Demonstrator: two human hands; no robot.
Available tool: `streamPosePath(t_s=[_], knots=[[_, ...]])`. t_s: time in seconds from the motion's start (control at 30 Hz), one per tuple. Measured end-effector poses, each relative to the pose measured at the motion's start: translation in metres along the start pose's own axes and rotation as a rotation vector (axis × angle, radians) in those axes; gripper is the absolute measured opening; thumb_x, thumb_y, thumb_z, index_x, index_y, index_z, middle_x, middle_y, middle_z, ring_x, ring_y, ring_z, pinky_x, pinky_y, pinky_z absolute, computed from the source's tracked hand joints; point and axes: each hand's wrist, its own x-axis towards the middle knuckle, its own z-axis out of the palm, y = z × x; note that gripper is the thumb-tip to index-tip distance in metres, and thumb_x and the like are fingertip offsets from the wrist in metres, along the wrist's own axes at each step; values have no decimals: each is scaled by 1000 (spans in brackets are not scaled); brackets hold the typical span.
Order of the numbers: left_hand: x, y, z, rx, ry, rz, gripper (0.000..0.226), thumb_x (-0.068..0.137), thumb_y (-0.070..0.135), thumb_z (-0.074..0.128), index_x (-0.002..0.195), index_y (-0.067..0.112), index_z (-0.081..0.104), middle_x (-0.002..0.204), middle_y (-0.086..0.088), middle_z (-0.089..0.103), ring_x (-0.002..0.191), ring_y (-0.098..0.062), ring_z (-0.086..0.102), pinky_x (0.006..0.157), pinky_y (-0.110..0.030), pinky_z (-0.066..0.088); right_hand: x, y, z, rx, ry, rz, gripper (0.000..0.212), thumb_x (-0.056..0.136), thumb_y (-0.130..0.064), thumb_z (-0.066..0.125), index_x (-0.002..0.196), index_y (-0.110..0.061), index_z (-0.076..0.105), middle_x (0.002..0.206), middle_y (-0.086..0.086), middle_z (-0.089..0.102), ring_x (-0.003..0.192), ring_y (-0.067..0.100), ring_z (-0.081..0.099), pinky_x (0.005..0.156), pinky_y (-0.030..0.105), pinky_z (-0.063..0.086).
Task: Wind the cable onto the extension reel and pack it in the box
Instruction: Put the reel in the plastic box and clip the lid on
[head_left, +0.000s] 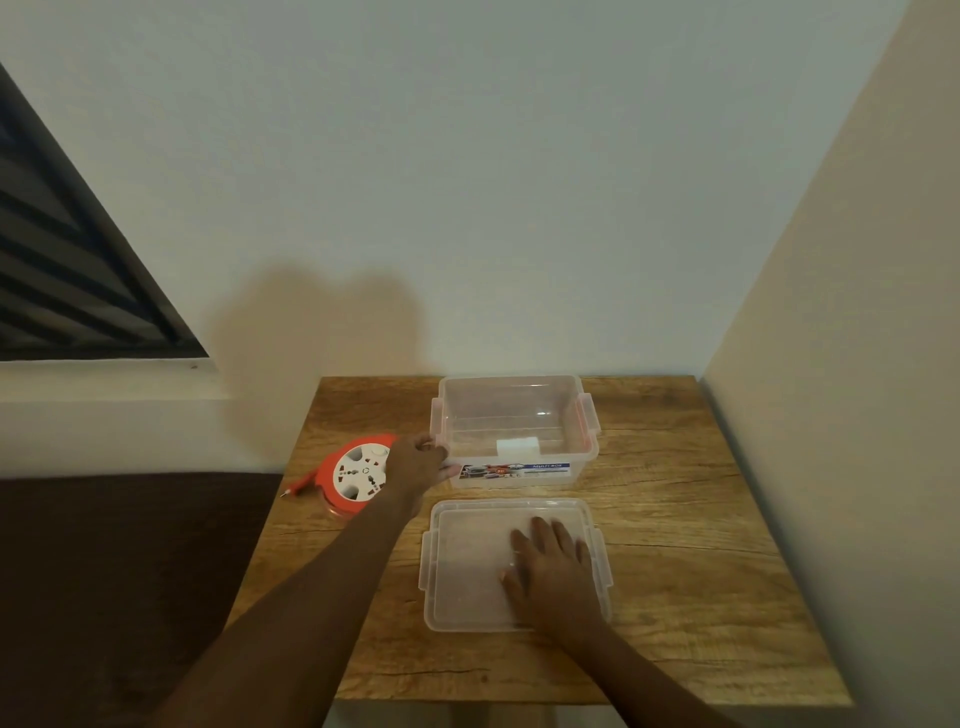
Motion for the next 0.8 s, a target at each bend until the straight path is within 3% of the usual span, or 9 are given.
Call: streamPosePath(t_s=[0.17,0.3,0.43,0.6,0.8], knots=[[-2,1,-2,3,-29,6,23,96,-8,63,114,6,65,99,-7,65,92,-29,69,64,-27,65,1,0,-1,-7,-17,8,66,93,-64,27,152,-33,26,164,4,13,151,30,6,119,55,6],[-6,-1,-5,19,-45,38,24,96,-8,64,95,16,66,99,-4,68,90,-24,71,60,-23,63,3,-2,-2,-4,-34,15,66,93,-63,30,151,-33,27,164,5,14,151,32,7,119,56,7],[-7,-2,-9,32,-52,58,24,95,-6,66,95,18,67,103,-6,69,97,-28,72,65,-26,65,3,-4,-6,-8,-37,25,64,93,-62,35,149,-33,30,163,4,18,150,31,11,118,56,11],[-10,1,-10,-14,-52,61,25,96,-9,62,91,14,67,101,-8,68,93,-26,70,61,-22,63,2,-6,-14,-16,-35,-1,59,92,-58,37,145,-33,35,160,2,22,148,29,15,118,56,19],[-10,-2,-14,11,-65,60,13,100,0,63,108,10,66,105,-6,68,94,-24,71,61,-22,62,-1,-9,-19,-31,-31,-2,60,94,-58,37,147,-32,34,161,3,21,149,29,15,118,55,19]])
